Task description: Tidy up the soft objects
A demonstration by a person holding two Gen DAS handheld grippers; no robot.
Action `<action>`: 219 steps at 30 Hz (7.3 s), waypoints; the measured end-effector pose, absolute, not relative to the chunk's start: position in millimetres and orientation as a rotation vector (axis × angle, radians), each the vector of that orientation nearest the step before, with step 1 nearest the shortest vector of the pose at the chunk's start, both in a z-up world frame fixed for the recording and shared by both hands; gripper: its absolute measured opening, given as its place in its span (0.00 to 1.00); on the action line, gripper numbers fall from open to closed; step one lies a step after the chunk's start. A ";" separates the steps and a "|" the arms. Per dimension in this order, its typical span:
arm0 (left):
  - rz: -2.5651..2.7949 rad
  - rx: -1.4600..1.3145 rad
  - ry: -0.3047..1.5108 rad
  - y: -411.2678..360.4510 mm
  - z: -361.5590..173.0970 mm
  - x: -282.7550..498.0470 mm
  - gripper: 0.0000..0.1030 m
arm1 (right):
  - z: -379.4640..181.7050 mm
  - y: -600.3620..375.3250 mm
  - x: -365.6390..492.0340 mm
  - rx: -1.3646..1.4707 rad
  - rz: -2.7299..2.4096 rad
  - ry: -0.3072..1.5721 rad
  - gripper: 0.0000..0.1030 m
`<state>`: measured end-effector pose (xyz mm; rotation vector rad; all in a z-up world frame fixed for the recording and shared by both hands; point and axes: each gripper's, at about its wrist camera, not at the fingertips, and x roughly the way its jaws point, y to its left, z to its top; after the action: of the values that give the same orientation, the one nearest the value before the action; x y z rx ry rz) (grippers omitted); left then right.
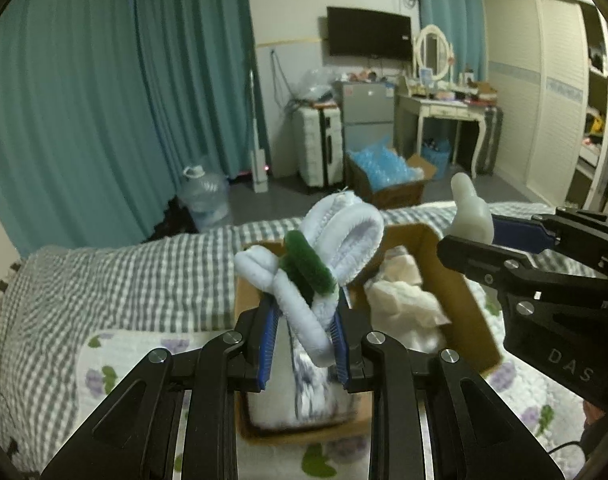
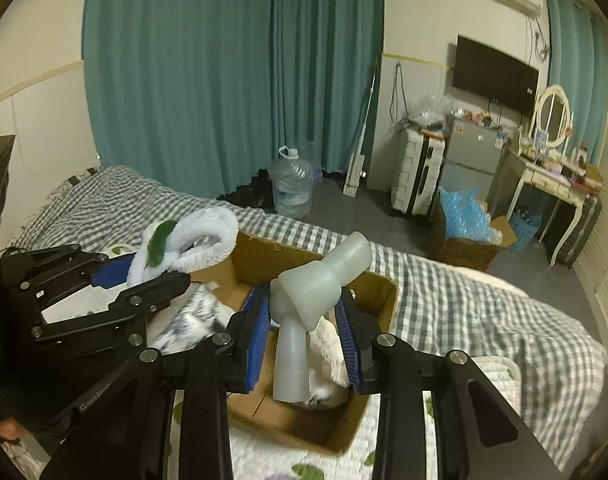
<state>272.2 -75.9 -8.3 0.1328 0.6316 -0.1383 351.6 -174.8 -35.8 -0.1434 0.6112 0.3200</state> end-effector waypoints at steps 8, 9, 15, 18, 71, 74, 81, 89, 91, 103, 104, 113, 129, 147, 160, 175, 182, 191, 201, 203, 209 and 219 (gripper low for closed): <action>-0.181 0.110 0.677 -84.8 -41.6 309.5 0.27 | -81.5 -189.8 405.6 -0.067 0.343 0.705 0.35; -0.179 0.108 0.686 -85.6 -44.9 312.8 0.28 | -85.9 -192.2 410.1 -0.054 0.337 0.713 0.36; -0.133 0.160 0.665 -88.6 -45.1 312.6 0.79 | -85.4 -203.1 408.6 -0.030 0.294 0.694 0.65; -0.105 0.165 0.587 -85.2 -32.8 299.3 0.80 | -69.9 -207.5 398.1 -0.030 0.263 0.661 0.74; 0.028 -0.008 0.749 30.5 -105.0 162.5 1.00 | -136.5 -138.0 245.4 -0.072 0.185 0.753 1.00; 0.014 -0.018 0.799 29.3 -127.7 177.4 1.00 | -156.2 -140.1 259.6 -0.059 0.194 0.778 1.00; 0.023 -0.052 0.895 28.2 -168.6 191.3 0.99 | -194.4 -134.3 271.4 -0.108 0.196 0.839 1.00; 0.025 -0.021 0.925 23.7 -185.4 194.2 0.83 | -212.0 -126.4 270.2 -0.121 0.207 0.873 1.00; 0.019 -0.031 0.922 25.6 -186.3 193.8 0.78 | -213.8 -125.7 269.3 -0.119 0.211 0.881 1.00; -0.042 0.019 0.917 17.5 -177.4 185.6 0.55 | -205.9 -136.1 252.4 -0.093 0.197 0.882 1.00; -0.047 0.021 0.918 15.6 -174.3 182.4 0.55 | -202.7 -137.3 249.4 -0.090 0.196 0.879 1.00; -0.098 0.056 0.844 -5.7 -123.8 146.5 0.55 | -154.8 -147.9 211.8 -0.078 0.187 0.814 1.00; -0.182 0.047 0.604 -34.4 2.6 88.5 0.55 | -18.6 -172.0 152.2 -0.092 0.152 0.593 1.00; -0.199 0.039 0.539 -45.5 42.0 203.5 0.55 | 42.0 -200.4 257.2 -0.066 0.137 0.524 1.00; -0.206 0.062 0.625 -58.8 -31.1 346.0 0.56 | -38.2 -219.5 391.9 -0.046 0.104 0.614 1.00; -0.169 0.103 0.589 -67.3 -18.0 340.2 0.84 | -31.6 -240.0 385.7 -0.023 0.063 0.602 1.00; -0.200 0.116 0.436 -62.8 69.5 259.5 0.89 | 64.7 -252.3 308.6 -0.058 0.019 0.489 1.00; -0.154 0.079 0.181 -40.1 178.1 127.4 1.00 | 167.4 -240.7 174.6 -0.097 0.055 0.295 1.00; -0.068 0.042 0.076 -7.9 164.4 56.9 1.00 | 154.7 -221.0 88.5 -0.023 0.174 0.185 1.00; -0.065 0.030 0.080 -5.0 147.0 55.9 1.00 | 142.4 -216.8 82.4 -0.017 0.212 0.159 1.00; -0.024 0.023 0.104 13.4 77.5 68.2 1.00 | 73.9 -200.6 84.3 -0.014 0.204 0.106 1.00; -0.002 0.032 0.247 23.6 -19.2 93.4 1.00 | -48.0 -182.8 148.4 -0.015 0.127 0.305 1.00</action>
<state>93.4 23.6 -19.2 0.0322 0.2467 -0.0024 148.4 -182.8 -48.0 -0.0151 0.3055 0.1267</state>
